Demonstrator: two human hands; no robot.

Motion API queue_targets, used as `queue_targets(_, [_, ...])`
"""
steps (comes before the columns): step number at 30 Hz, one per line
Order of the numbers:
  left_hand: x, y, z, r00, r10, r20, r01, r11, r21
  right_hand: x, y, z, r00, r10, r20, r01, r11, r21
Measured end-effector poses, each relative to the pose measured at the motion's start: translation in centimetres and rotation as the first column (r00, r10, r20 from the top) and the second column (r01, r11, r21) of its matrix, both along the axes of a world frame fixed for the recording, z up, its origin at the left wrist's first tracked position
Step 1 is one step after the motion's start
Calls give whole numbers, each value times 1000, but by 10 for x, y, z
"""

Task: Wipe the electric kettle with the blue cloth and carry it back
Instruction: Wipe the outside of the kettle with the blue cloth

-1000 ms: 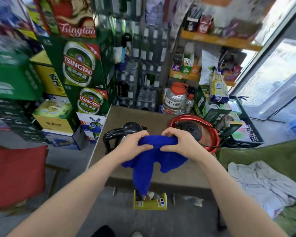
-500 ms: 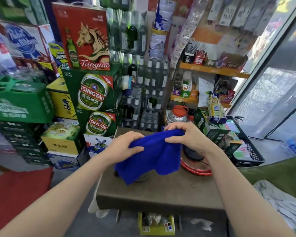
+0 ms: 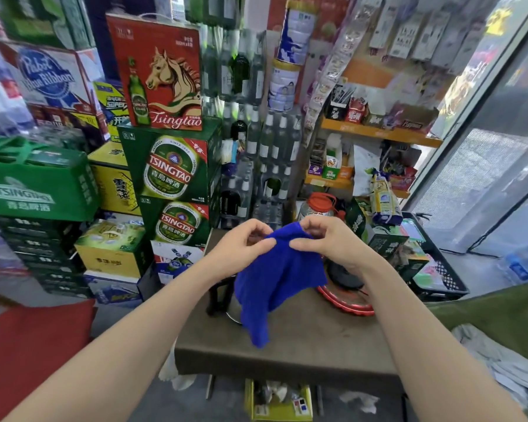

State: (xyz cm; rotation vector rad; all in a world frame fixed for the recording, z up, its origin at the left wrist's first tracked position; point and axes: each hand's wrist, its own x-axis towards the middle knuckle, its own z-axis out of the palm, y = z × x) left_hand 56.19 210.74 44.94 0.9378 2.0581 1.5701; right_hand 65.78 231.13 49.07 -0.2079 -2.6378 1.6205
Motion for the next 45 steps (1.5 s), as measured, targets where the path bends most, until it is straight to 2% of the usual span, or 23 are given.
queue_targets(3, [7,6,12,999,-4,-44,3,1000,-7,-4,-14,8,996,90,-24,-86,987,138])
queue_targets(5, [6,7,18,995,34,-97,-33,999,19,-3,-15,9,997,73,-12,-71,988,137])
queue_targets(9, [3,1,21,988,94,-120,-88,994,58,4,-5,1,978,96,183,-132,971,198])
queue_targets(11, [1,-3,18,987,107,-122,-101,993,58,9,-2,-1,970,92,225,-133,976,174])
queue_targets(15, [0,-6,14,982,127,-138,-129,992,-7,9,1,9,987,28,158,-57,982,183])
queue_targets(18, [2,-6,17,978,125,-167,-131,991,-25,6,0,16,992,14,125,-50,954,295])
queue_targets(23, [3,-7,20,972,156,-174,-165,985,-40,7,8,20,953,41,299,-148,927,345])
queue_targets(25, [5,-6,19,978,168,-123,-174,984,-42,7,10,19,948,52,315,-171,915,365])
queue_targets(27, [7,-6,21,983,161,-88,-166,984,-59,7,7,19,964,56,261,-146,928,342])
queue_targets(28, [9,-7,22,981,128,-143,-143,985,-99,7,4,19,973,64,220,-136,933,332])
queue_targets(29, [9,-7,24,962,76,-261,-119,981,-152,7,0,20,980,85,181,-142,935,326])
queue_targets(31, [11,-4,25,892,-87,-444,-34,966,-256,5,-8,24,979,150,141,-188,930,317])
queue_targets(33, [12,1,26,905,-183,-385,78,959,-272,3,-15,27,973,184,141,-221,920,324])
queue_targets(36, [11,6,23,973,-151,-173,123,979,-161,4,-12,26,974,153,169,-196,939,281])
queue_targets(39, [9,6,21,965,-57,-257,28,993,-114,13,4,23,937,128,326,-203,957,206])
queue_targets(41, [6,1,19,965,0,-261,-26,995,-96,21,17,18,922,124,367,-209,957,200])
queue_targets(43, [4,-4,18,970,11,-244,-34,995,-90,28,26,15,958,58,280,-109,979,172])
queue_targets(45, [3,-6,15,966,-8,-257,-16,996,-91,31,28,13,985,-18,170,5,997,75])
